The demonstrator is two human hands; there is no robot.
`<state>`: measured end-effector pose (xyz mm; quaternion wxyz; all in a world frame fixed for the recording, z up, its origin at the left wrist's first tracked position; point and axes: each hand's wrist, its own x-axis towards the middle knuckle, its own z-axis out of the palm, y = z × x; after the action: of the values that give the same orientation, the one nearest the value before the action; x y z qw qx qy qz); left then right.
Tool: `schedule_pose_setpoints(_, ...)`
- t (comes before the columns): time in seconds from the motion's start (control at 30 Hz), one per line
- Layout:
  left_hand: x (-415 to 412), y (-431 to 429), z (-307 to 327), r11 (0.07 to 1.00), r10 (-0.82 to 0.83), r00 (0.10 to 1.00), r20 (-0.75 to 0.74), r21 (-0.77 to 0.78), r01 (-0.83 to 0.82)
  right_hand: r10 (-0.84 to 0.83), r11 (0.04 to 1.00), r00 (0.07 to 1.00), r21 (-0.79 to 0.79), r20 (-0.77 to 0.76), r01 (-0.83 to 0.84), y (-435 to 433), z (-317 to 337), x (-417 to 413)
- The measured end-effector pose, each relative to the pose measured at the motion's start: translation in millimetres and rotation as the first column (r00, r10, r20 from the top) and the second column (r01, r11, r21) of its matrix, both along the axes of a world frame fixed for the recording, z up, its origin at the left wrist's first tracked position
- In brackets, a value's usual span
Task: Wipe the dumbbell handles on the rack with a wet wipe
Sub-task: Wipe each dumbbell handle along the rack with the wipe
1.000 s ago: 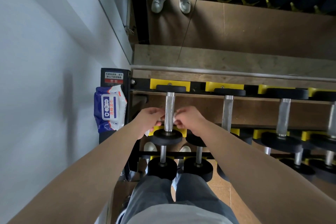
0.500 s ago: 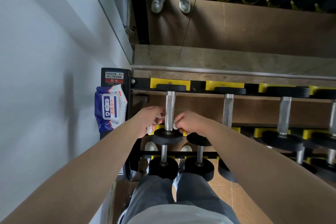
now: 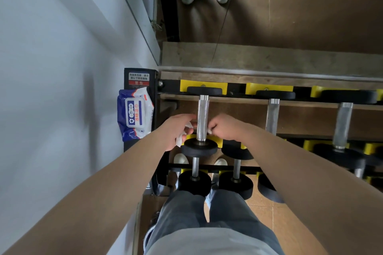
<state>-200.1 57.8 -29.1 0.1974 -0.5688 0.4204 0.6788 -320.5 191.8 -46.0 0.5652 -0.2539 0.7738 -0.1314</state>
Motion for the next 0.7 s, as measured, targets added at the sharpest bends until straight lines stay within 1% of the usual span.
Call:
schedule_pose_setpoints(0.03,0,1,0,1.000,0.004,1.000,-0.004,-0.002,-0.004,0.105,0.994,0.994,0.030,-0.014,-0.104,-2,3,-2)
schedule_pose_setpoints(0.07,0,1,0,1.000,0.008,1.000,-0.002,-0.002,-0.008,0.156,0.987,0.988,0.052,-0.013,-0.155,-3,6,-4)
schedule_pose_setpoints(0.1,-1,2,1,1.000,0.010,1.000,0.002,-0.003,-0.010,0.156,0.985,0.988,0.072,0.002,-0.155,-2,8,-4)
schedule_pose_setpoints(0.13,-1,2,1,1.000,0.010,1.000,0.007,-0.004,-0.010,0.091,0.992,0.995,0.084,0.031,-0.093,0,9,-3)
schedule_pose_setpoints(0.17,-2,3,1,1.000,0.008,1.000,0.011,-0.005,-0.008,-0.038,0.996,0.996,0.089,0.082,0.031,3,10,-1)
schedule_pose_setpoints(0.2,-3,3,1,1.000,0.007,1.000,0.015,-0.007,-0.006,-0.191,0.980,0.972,0.087,0.137,0.181,5,11,2)
schedule_pose_setpoints(0.23,-2,3,1,1.000,0.005,1.000,0.015,-0.011,-0.004,-0.325,0.946,0.929,0.082,0.180,0.315,7,11,5)
schedule_pose_setpoints(0.27,-2,2,1,1.000,-0.001,1.000,0.008,-0.016,0.001,-0.416,0.909,0.887,0.070,0.199,0.411,9,9,7)
schedule_pose_setpoints(0.37,2,1,-3,0.999,-0.028,0.998,-0.052,-0.039,0.026,-0.494,0.865,0.853,-0.002,0.169,0.502,12,8,12)
schedule_pose_setpoints(0.4,3,1,-4,0.998,-0.039,0.997,-0.072,-0.046,0.036,-0.551,0.825,0.815,-0.028,0.180,0.564,11,9,13)
schedule_pose_setpoints(0.47,4,0,-5,0.996,-0.064,0.994,-0.093,-0.060,0.059,-0.706,0.671,0.670,-0.083,0.231,0.736,6,13,12)
schedule_pose_setpoints(0.5,5,1,-6,0.996,-0.073,0.993,-0.091,-0.067,0.067,-0.744,0.618,0.632,-0.139,0.217,0.774,2,14,9)
schedule_pose_setpoints(0.53,4,1,-6,0.995,-0.076,0.993,-0.085,-0.073,0.070,-0.743,0.621,0.654,-0.220,0.143,0.753,-3,14,6)
schedule_pose_setpoints(0.6,3,2,-5,0.996,-0.063,0.995,-0.077,-0.074,0.058,-0.686,0.695,0.725,-0.352,-0.063,0.627,-10,15,5)
schedule_pose_setpoints(0.7,3,3,-4,0.997,-0.042,0.997,-0.064,-0.075,0.037,-0.573,0.787,0.774,-0.445,-0.269,0.428,-6,22,15)
